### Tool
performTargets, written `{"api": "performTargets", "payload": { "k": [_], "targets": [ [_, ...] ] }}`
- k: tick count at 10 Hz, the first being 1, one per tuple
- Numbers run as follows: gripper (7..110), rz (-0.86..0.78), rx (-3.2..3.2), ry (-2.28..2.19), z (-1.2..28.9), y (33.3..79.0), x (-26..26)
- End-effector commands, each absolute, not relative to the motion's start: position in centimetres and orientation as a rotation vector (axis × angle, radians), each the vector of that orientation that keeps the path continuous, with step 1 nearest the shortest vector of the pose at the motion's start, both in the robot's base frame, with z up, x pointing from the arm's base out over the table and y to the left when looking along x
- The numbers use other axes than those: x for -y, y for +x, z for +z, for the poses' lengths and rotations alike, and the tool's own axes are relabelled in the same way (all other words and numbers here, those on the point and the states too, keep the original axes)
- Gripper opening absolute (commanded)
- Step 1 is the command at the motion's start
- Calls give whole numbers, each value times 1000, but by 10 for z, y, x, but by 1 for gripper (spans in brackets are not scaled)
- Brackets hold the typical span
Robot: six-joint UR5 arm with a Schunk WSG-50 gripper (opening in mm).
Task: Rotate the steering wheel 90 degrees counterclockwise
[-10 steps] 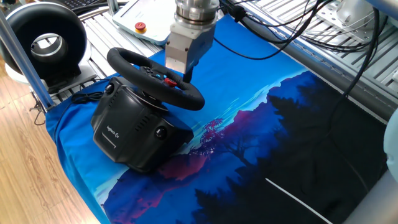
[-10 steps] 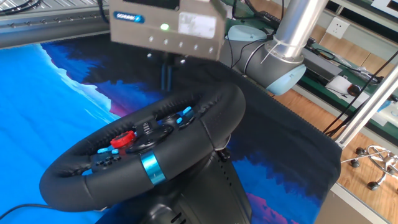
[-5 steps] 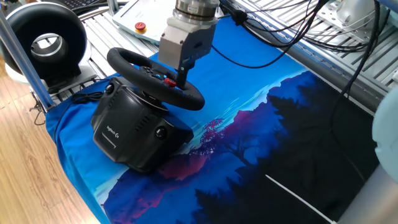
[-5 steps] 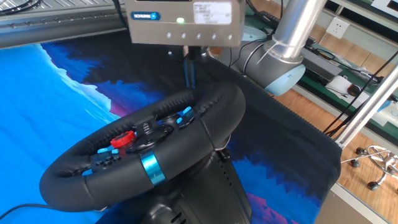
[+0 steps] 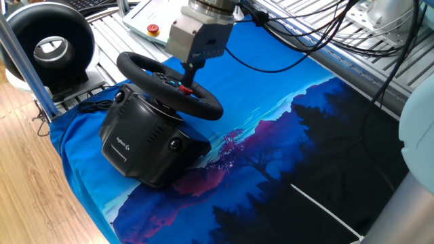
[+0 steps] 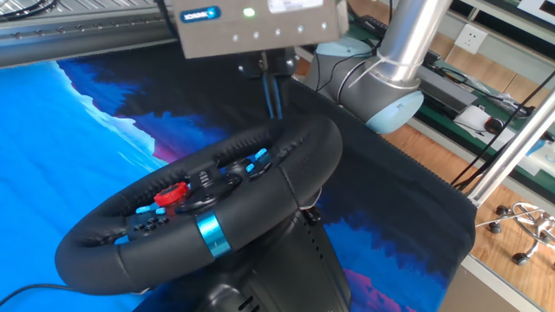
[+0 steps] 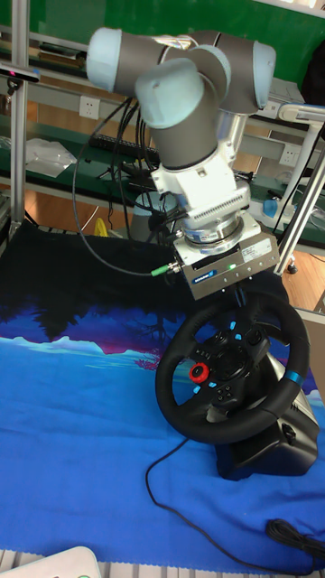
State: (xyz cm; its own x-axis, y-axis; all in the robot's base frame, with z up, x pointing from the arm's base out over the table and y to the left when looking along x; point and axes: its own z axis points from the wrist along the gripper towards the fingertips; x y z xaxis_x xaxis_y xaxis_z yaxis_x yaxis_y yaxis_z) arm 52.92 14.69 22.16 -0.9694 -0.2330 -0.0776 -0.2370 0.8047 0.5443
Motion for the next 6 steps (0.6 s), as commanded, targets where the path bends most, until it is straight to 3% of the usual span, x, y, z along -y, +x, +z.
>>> {"api": "performTargets", "payload": {
  "k": [1, 6],
  "targets": [
    [7, 1017, -2811, -396, 235, 553, -155],
    [7, 1058, -2728, -412, 222, 568, -181]
  ]
}}
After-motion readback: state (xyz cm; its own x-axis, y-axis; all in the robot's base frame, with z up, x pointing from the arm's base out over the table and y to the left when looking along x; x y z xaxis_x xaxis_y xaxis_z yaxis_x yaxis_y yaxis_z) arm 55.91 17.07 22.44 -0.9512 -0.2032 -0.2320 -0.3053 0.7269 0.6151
